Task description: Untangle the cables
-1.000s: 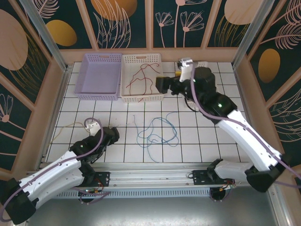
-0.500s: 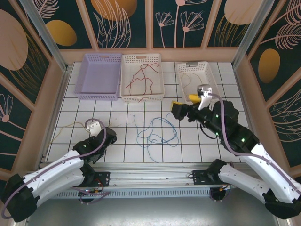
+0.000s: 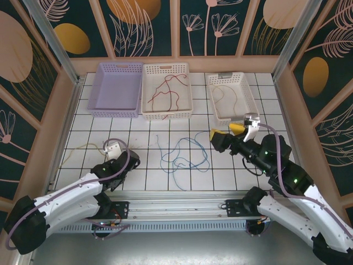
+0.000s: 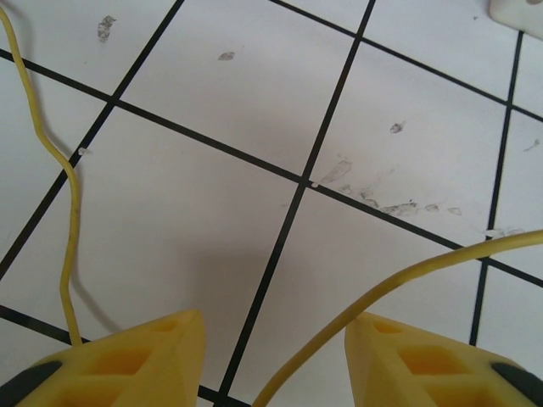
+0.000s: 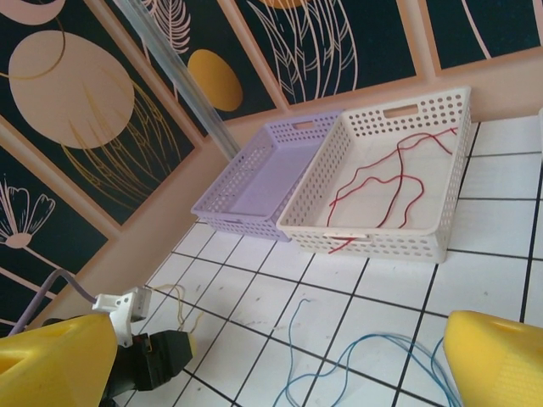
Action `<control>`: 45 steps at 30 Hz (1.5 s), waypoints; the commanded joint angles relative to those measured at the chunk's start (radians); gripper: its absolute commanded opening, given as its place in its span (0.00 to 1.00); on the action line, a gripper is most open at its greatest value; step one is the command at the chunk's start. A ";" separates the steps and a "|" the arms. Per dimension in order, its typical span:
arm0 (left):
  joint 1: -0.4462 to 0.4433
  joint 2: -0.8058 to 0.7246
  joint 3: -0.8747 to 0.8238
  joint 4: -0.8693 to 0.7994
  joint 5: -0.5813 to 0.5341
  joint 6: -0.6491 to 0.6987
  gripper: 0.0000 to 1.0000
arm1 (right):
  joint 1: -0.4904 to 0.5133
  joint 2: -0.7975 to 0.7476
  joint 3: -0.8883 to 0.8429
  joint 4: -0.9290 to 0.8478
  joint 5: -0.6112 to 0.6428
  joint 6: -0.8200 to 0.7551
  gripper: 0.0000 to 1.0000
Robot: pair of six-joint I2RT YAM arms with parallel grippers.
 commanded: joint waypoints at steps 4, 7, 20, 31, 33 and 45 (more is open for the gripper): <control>0.008 0.077 0.029 0.000 -0.047 0.013 0.35 | 0.008 -0.044 -0.040 -0.010 -0.023 0.058 0.99; 0.008 0.107 0.040 0.017 -0.049 0.021 0.21 | 0.008 -0.060 -0.046 -0.011 -0.024 0.064 0.99; 0.010 0.209 0.141 0.121 -0.015 0.083 0.00 | 0.007 -0.096 -0.058 -0.029 -0.004 0.069 0.99; 0.009 0.287 0.572 0.085 0.084 0.264 0.00 | 0.007 -0.112 -0.090 -0.077 0.106 0.079 0.99; 0.004 0.315 0.699 0.057 0.098 0.295 0.00 | 0.008 -0.135 -0.103 -0.080 0.120 0.081 0.99; -0.064 0.802 1.597 -0.016 0.382 0.473 0.00 | 0.007 -0.253 -0.143 -0.062 0.276 0.029 0.99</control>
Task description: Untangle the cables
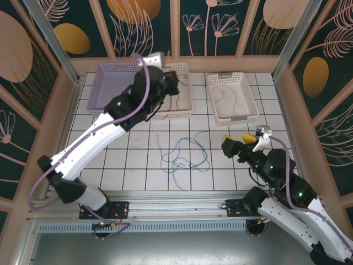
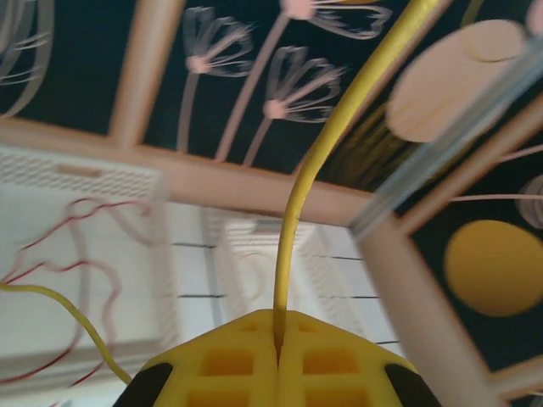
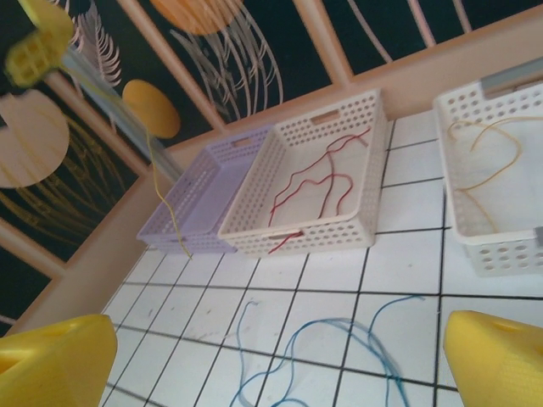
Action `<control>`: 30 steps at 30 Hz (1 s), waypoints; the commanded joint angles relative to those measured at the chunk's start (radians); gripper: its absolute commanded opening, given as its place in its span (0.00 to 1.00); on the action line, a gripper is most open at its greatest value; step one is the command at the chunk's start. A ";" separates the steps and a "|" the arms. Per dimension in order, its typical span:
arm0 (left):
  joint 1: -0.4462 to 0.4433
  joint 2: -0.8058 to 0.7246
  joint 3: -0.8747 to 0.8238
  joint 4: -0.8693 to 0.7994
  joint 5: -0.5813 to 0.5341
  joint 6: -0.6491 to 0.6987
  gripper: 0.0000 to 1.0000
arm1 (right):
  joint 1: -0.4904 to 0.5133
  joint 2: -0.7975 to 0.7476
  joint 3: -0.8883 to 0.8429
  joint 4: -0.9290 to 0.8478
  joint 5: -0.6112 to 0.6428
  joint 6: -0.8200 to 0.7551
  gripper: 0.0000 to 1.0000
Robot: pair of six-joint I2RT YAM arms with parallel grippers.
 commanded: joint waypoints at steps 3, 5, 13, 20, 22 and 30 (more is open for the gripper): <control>-0.009 0.275 0.333 -0.030 0.198 0.102 0.00 | 0.007 -0.077 -0.022 0.032 0.116 -0.041 0.99; -0.010 0.367 0.458 -0.019 0.253 0.109 0.00 | 0.007 -0.098 -0.022 0.031 0.133 -0.046 0.99; -0.018 0.590 0.742 0.181 0.424 0.094 0.00 | 0.007 -0.175 -0.036 0.028 0.166 -0.050 0.99; -0.029 0.669 0.739 0.451 0.575 0.055 0.00 | 0.003 -0.206 -0.037 0.020 0.179 -0.050 0.99; -0.031 0.696 0.740 0.493 0.594 0.030 0.00 | 0.002 -0.206 -0.036 0.020 0.179 -0.051 0.99; -0.031 0.826 0.737 0.606 0.658 -0.061 0.00 | -0.013 -0.230 -0.038 0.022 0.172 -0.056 0.99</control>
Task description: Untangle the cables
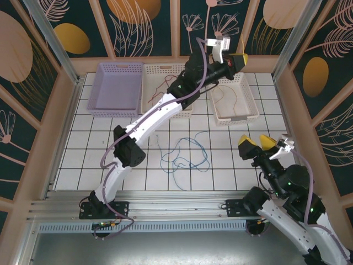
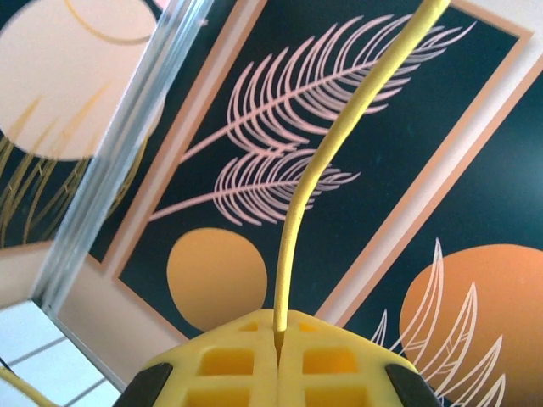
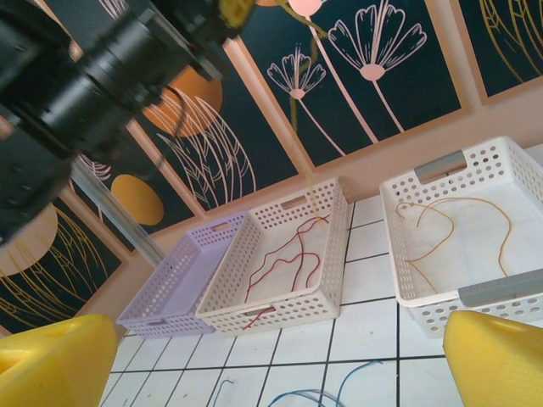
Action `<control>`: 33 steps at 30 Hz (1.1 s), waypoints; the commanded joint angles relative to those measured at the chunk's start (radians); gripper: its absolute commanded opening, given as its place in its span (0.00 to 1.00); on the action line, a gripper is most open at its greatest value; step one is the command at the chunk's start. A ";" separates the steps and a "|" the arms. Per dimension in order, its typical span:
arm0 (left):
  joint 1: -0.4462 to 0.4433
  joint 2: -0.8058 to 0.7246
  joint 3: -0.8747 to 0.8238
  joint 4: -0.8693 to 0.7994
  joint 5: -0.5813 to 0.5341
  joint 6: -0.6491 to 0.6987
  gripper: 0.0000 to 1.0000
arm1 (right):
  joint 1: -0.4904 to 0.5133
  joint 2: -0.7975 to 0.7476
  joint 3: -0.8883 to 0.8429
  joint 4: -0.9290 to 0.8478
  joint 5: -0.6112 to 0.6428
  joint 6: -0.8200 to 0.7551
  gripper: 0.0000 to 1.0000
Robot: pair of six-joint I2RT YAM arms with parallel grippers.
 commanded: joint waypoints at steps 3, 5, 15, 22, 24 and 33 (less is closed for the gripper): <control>0.000 0.091 0.017 0.175 0.065 -0.093 0.00 | -0.013 -0.024 -0.009 0.019 0.009 -0.017 0.99; -0.001 0.116 0.019 0.212 0.071 -0.119 0.00 | -0.019 -0.027 -0.009 0.021 0.006 -0.019 0.99; -0.001 0.143 -0.187 0.279 0.047 -0.164 0.00 | -0.059 -0.035 -0.015 0.027 -0.029 -0.030 0.99; 0.000 0.151 -0.389 0.370 0.041 -0.218 0.00 | -0.071 -0.046 -0.019 0.032 -0.029 -0.034 0.99; -0.001 0.164 -0.414 0.373 0.037 -0.230 0.00 | -0.077 -0.047 -0.021 0.033 -0.036 -0.037 0.99; 0.002 0.263 -0.338 0.189 -0.044 -0.219 0.00 | -0.098 -0.045 -0.025 0.039 -0.054 -0.042 0.99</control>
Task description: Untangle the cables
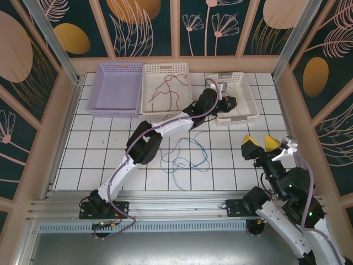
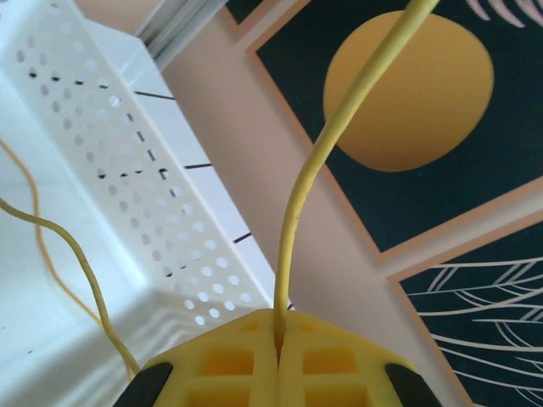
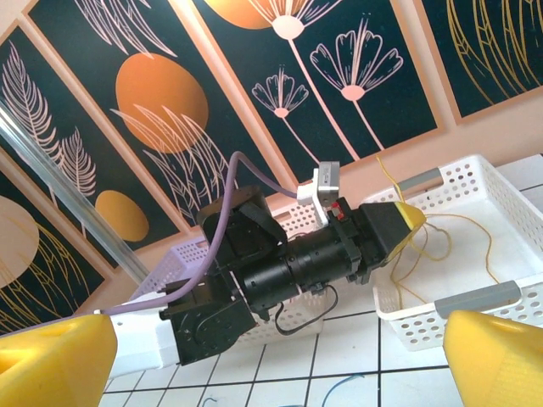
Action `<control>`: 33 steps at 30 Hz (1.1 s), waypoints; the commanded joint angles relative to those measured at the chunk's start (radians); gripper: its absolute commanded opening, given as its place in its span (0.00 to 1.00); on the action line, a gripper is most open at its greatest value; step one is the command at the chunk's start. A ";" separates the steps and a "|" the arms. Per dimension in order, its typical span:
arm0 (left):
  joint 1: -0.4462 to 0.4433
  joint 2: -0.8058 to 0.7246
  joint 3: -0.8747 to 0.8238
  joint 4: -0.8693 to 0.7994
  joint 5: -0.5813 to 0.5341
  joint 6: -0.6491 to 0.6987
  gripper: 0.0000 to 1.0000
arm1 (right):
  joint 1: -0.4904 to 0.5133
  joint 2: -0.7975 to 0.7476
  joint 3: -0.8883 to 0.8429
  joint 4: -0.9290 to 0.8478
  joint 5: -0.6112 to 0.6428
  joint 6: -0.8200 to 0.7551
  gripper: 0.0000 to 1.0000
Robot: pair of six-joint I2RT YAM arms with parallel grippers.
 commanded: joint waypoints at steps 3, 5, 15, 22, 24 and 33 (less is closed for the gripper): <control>0.002 0.098 0.121 -0.148 -0.058 -0.002 0.00 | -0.014 -0.011 -0.012 0.040 -0.018 -0.016 0.99; 0.003 0.128 0.160 -0.189 -0.064 0.001 0.00 | -0.017 -0.011 -0.013 0.041 -0.021 -0.018 0.99; 0.013 0.195 0.239 -0.308 -0.079 0.009 0.00 | -0.033 -0.009 -0.016 0.046 -0.036 -0.021 0.99; 0.016 0.192 0.288 -0.350 -0.073 0.042 0.12 | -0.042 -0.007 -0.016 0.048 -0.041 -0.025 0.99; 0.016 0.190 0.299 -0.360 -0.071 0.049 0.18 | -0.046 -0.005 -0.016 0.049 -0.043 -0.025 0.99; 0.019 0.148 0.299 -0.401 -0.087 0.091 0.35 | -0.057 0.001 -0.018 0.049 -0.045 -0.025 0.99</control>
